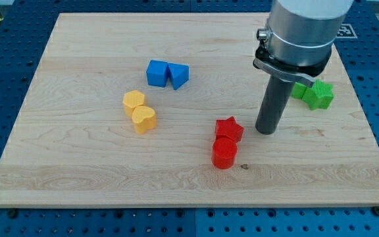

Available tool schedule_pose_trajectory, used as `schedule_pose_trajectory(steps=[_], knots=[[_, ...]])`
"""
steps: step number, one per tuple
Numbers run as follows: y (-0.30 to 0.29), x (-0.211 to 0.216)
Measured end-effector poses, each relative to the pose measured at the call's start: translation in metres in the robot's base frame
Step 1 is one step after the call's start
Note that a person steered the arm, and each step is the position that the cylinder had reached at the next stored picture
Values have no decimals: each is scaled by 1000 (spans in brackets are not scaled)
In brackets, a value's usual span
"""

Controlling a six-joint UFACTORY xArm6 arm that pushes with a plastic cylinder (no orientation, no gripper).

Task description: Nudge the red star left a bit

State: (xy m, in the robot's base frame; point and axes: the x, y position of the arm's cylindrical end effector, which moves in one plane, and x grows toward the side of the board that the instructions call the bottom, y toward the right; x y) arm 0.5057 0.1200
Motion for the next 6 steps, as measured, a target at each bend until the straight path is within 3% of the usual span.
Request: schedule_pose_trajectory(steps=[6], knots=[[-53,15]])
